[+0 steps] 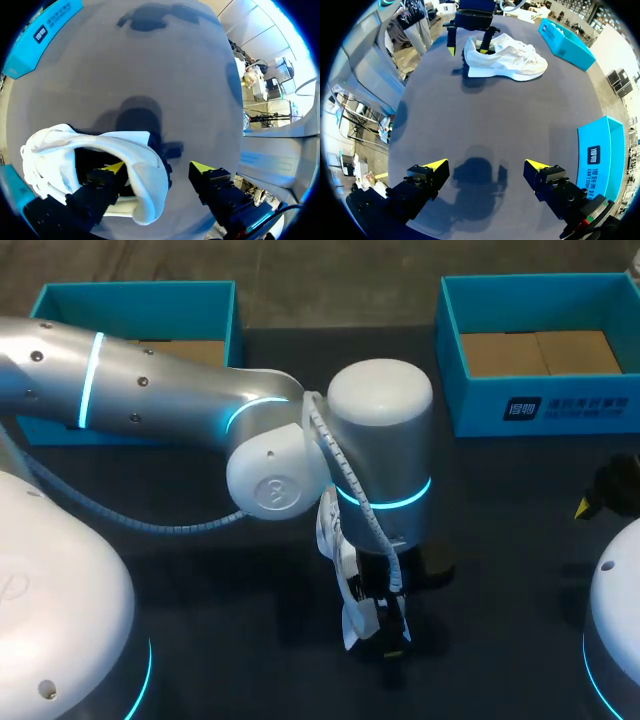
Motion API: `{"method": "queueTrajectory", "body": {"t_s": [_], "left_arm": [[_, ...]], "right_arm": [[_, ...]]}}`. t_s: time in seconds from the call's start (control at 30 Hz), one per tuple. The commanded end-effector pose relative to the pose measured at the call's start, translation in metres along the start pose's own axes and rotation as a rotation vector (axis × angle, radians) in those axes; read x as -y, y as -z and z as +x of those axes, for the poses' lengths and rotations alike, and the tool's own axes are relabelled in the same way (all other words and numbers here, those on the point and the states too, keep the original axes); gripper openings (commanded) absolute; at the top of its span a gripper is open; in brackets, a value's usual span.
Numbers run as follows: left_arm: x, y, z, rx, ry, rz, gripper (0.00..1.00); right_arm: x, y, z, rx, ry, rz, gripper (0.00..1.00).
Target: Take the shoe out of the shoebox, open the shoe tongue, remove and reinsert the insole, then place the shoe into the shoebox
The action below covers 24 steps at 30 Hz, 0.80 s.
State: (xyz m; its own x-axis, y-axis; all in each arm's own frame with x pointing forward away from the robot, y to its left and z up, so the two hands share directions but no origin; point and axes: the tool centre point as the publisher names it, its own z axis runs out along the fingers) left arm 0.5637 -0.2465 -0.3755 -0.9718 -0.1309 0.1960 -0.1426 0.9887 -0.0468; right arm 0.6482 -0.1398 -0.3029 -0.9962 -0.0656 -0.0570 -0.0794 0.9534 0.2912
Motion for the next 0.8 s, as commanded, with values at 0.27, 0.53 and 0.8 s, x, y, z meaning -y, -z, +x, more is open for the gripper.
{"method": "queueTrajectory", "body": {"t_s": [0.27, 0.53, 0.8], "left_arm": [[0.003, -0.011, 0.005, 0.046, 0.027, -0.060, 0.18], [-0.003, -0.009, -0.001, 0.044, 0.040, -0.063, 0.00], [-0.010, 0.008, -0.011, 0.061, 0.030, -0.059, 0.00]], "right_arm": [[-0.001, -0.001, 0.001, 0.002, -0.001, 0.005, 1.00], [-0.001, -0.001, 0.001, 0.002, -0.001, 0.005, 1.00], [-0.001, -0.001, 0.001, 0.002, -0.001, 0.005, 1.00]]}}
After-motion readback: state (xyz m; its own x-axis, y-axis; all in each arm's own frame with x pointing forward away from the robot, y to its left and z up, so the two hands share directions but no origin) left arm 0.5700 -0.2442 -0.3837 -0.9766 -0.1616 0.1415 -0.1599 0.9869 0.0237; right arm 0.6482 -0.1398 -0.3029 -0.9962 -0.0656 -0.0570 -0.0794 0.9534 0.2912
